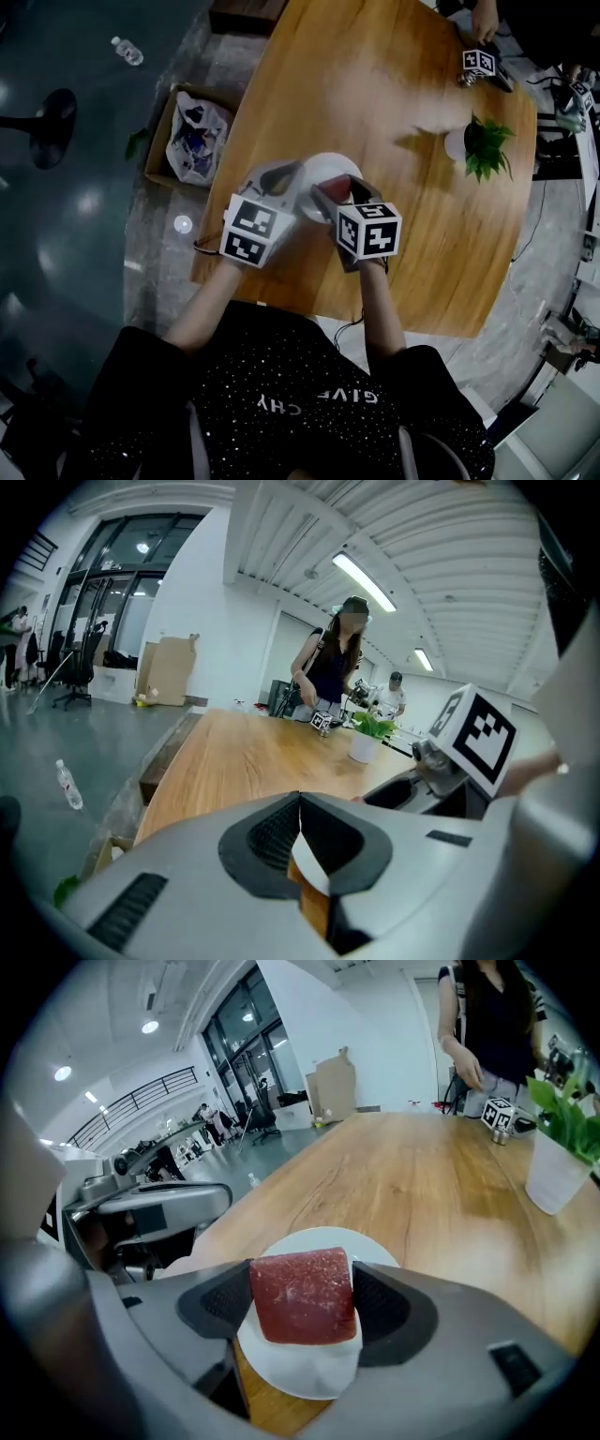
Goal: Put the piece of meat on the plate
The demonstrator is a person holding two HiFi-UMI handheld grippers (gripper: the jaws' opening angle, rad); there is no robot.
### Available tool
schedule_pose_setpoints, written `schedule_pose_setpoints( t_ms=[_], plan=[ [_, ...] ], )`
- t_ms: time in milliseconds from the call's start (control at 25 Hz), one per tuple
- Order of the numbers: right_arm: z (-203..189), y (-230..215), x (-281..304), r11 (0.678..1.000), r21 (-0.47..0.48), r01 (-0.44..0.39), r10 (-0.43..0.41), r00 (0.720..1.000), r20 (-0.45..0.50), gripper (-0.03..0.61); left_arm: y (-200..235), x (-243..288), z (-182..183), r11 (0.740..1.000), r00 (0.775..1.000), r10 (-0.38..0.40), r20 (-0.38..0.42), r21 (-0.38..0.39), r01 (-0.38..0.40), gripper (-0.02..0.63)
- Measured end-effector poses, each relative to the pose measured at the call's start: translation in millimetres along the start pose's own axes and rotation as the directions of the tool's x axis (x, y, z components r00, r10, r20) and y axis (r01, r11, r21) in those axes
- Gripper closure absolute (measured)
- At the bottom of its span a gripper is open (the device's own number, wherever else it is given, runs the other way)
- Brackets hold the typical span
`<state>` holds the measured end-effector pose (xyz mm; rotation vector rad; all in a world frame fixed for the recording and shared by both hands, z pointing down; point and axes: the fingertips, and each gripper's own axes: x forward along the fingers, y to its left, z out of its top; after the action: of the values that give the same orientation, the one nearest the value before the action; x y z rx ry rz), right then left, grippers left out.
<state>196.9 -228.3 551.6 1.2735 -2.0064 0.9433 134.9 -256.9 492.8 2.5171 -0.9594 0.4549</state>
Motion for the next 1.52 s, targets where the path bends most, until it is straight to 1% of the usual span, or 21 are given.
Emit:
schedule_pose_setpoints(
  t_ms=[80, 320, 520, 680, 880, 1080, 1240, 1520],
  plan=[
    [-2, -1, 5, 1.000, -0.014, 0.001, -0.001, 1.000, -0.024, 0.247, 3, 0, -5, 1.000, 1.000, 0.003, -0.004, -0.017, -0.003, 0.604],
    [-6, -2, 15, 1.000, -0.013, 0.014, -0.015, 0.997, -0.077, 0.247, 13, 3, -9, 1.000, 1.000, 0.003, -0.014, -0.029, -0.003, 0.604],
    [-7, -3, 22, 0.999, -0.044, 0.026, -0.031, 0.990, -0.135, 0.247, 14, 6, -10, 0.999, 1.000, -0.010, -0.015, -0.035, 0.009, 0.604],
    [-8, -2, 24, 0.997, -0.071, 0.042, -0.053, 0.986, -0.159, 0.247, 14, 7, -11, 0.999, 1.000, -0.018, -0.018, -0.044, 0.017, 0.604],
    [-9, -2, 26, 0.990, -0.119, 0.074, -0.096, 0.977, -0.191, 0.247, 12, 9, -13, 0.999, 1.000, -0.019, -0.023, -0.030, 0.018, 0.604],
    [-10, -3, 28, 0.982, -0.160, 0.096, -0.127, 0.972, -0.199, 0.247, 11, 9, -14, 0.998, 0.999, -0.036, -0.021, -0.056, 0.035, 0.604],
    [-11, -2, 29, 0.978, -0.177, 0.109, -0.143, 0.970, -0.197, 0.247, 11, 8, -13, 0.998, 0.999, -0.034, -0.018, -0.054, 0.033, 0.604],
    [-10, -2, 29, 0.977, -0.182, 0.115, -0.149, 0.971, -0.187, 0.247, 9, 6, -15, 0.998, 0.999, -0.032, -0.021, -0.050, 0.031, 0.604]
  ],
)
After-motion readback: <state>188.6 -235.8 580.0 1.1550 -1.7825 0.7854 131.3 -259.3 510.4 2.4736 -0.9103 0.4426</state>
